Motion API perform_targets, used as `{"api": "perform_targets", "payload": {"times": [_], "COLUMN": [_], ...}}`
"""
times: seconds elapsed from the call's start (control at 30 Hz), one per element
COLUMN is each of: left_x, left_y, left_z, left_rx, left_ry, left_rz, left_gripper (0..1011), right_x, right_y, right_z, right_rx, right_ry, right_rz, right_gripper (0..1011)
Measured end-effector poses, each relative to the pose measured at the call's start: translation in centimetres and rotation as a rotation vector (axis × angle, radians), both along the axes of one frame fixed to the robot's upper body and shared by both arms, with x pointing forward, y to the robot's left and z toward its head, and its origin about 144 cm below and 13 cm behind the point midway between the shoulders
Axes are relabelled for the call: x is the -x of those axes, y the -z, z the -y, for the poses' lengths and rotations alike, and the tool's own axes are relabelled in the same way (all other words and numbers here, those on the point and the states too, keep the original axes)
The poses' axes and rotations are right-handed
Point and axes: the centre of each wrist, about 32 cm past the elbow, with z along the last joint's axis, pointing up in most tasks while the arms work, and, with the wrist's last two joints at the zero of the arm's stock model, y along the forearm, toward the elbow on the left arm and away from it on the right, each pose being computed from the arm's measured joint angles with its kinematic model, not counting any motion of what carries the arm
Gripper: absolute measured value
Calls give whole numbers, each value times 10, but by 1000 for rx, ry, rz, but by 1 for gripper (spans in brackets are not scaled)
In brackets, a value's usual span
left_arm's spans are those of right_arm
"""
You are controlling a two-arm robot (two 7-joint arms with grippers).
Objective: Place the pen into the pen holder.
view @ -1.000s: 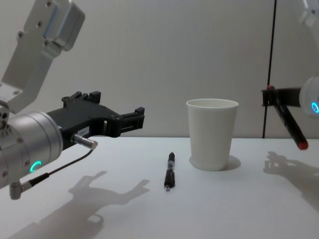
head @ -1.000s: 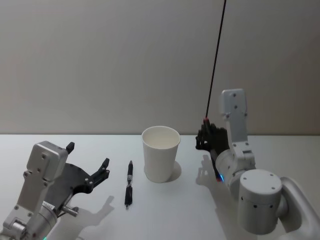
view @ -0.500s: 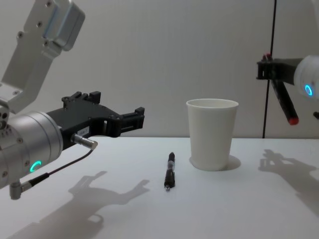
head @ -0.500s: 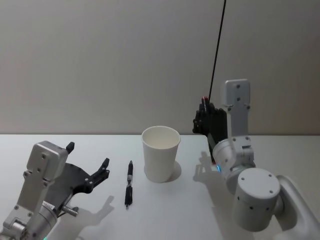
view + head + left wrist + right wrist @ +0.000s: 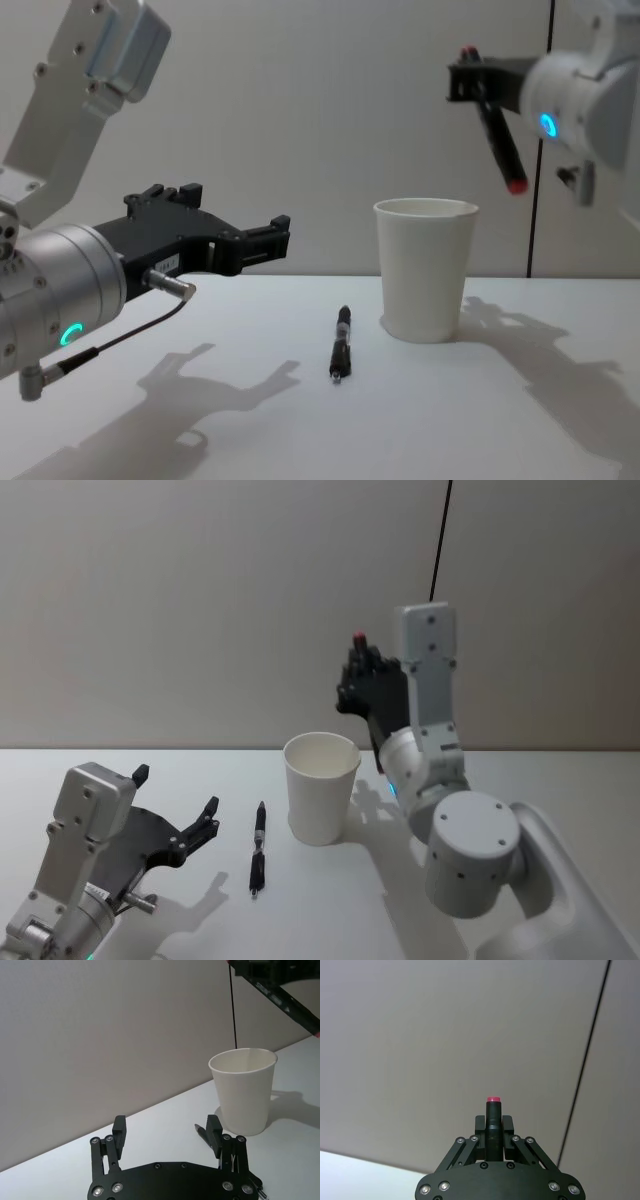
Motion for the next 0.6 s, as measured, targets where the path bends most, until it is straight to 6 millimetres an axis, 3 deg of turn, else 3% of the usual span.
{"api": "perform_targets", "payload": {"times": [0.33, 0.6], "left_x": [0, 0], "left_y": [0, 0], "left_z": [0, 0], "left_rx": [0, 0], "left_ry": [0, 0], "left_rz": [0, 0], "left_gripper": [1003, 1003], "right_x": [-10, -19], "right_y": [-20, -23], "right_z": [-24, -35], "right_rx": [12, 41], "right_ry": [-39, -26], "right_rz": [97, 113], "right_gripper": [193, 193]}}
